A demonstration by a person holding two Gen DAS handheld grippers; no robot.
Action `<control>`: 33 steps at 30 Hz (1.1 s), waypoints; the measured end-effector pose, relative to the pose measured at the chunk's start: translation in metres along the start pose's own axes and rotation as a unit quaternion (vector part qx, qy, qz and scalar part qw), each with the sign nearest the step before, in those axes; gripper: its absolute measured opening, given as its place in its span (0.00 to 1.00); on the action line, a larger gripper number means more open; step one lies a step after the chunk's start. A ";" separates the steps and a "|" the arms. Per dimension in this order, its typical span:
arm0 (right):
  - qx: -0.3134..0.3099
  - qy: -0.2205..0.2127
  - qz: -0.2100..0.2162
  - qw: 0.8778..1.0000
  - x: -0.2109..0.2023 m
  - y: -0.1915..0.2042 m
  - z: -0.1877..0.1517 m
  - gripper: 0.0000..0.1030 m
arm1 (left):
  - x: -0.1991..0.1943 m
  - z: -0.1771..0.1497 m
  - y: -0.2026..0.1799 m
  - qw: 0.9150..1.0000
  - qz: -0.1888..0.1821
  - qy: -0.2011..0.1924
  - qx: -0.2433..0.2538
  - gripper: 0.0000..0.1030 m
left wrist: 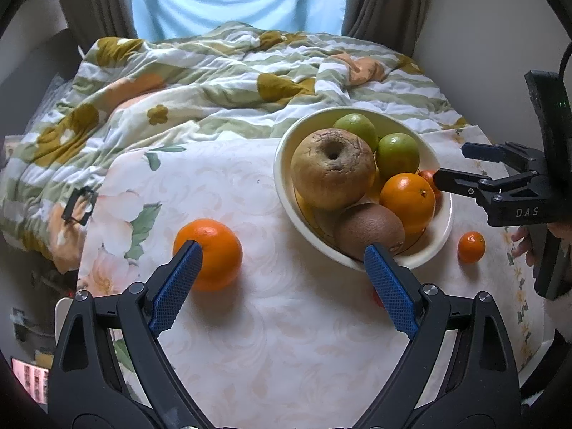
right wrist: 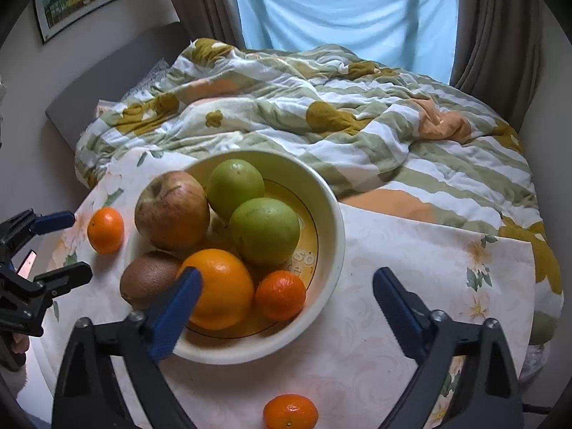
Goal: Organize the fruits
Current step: 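Withdraw both tools from the bowl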
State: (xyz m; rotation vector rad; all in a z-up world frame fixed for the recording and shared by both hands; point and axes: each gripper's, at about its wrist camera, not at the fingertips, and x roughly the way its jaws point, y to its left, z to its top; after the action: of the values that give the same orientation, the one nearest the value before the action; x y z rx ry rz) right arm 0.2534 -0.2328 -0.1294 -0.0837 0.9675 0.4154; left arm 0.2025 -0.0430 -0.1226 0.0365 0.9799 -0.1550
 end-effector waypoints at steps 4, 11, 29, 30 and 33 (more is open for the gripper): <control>0.000 -0.002 -0.005 1.000 -0.003 0.002 0.000 1.00 | -0.007 0.001 0.004 1.000 0.003 -0.005 -0.003 0.96; 0.017 -0.014 -0.019 1.000 -0.029 0.009 0.000 1.00 | -0.031 0.004 0.013 1.000 0.006 -0.019 0.000 0.96; 0.111 -0.034 -0.108 0.987 -0.114 0.082 -0.040 1.00 | -0.087 -0.014 0.062 0.997 -0.032 -0.040 0.052 0.96; 0.117 -0.032 -0.113 0.986 -0.114 0.087 -0.044 1.00 | -0.087 -0.016 0.064 0.997 -0.035 -0.039 0.055 0.96; 0.126 -0.027 -0.125 0.984 -0.113 0.101 -0.056 1.00 | -0.085 -0.021 0.071 0.996 -0.048 -0.035 0.065 0.96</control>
State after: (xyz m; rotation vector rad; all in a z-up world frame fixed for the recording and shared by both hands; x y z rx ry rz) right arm 0.1151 -0.1884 -0.0580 0.0357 0.9362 0.0622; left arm 0.1492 0.0388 -0.0672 0.1031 0.9005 -0.3073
